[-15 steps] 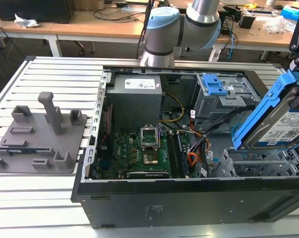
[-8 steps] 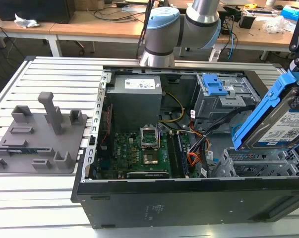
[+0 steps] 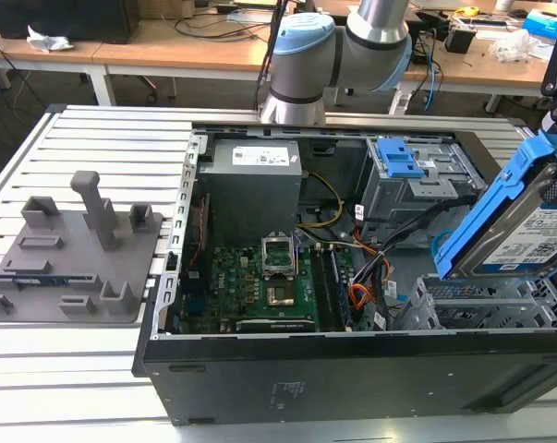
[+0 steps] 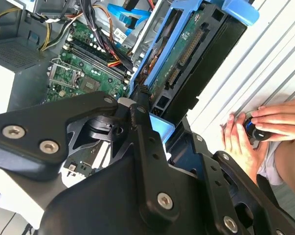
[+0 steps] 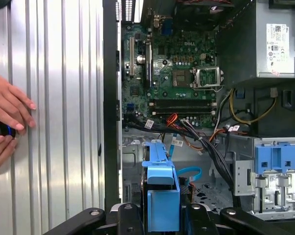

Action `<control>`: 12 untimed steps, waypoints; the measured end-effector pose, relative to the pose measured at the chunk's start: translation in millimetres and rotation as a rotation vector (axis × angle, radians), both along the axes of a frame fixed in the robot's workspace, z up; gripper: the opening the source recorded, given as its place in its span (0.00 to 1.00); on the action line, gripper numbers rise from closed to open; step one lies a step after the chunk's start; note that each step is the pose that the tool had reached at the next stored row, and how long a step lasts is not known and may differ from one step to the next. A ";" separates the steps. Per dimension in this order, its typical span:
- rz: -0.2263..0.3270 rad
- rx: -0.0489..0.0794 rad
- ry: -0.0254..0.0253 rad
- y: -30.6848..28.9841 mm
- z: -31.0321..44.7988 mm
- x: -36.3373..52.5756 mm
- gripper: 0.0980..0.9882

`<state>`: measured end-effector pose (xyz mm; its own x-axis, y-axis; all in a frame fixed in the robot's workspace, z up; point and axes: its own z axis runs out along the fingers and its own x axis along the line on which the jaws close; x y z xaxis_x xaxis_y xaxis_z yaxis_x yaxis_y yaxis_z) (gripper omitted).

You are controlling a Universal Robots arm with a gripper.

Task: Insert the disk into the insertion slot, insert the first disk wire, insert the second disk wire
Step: 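Insert the disk into the insertion slot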

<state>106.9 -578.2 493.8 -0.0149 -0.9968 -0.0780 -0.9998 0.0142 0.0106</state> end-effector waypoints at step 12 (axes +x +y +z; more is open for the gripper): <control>-0.011 -0.006 0.0000 19.4 -8.0 5.5 0.30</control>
<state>112.5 -558.8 485.8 -0.0262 -0.9970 -0.0724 -0.9996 0.0256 0.0104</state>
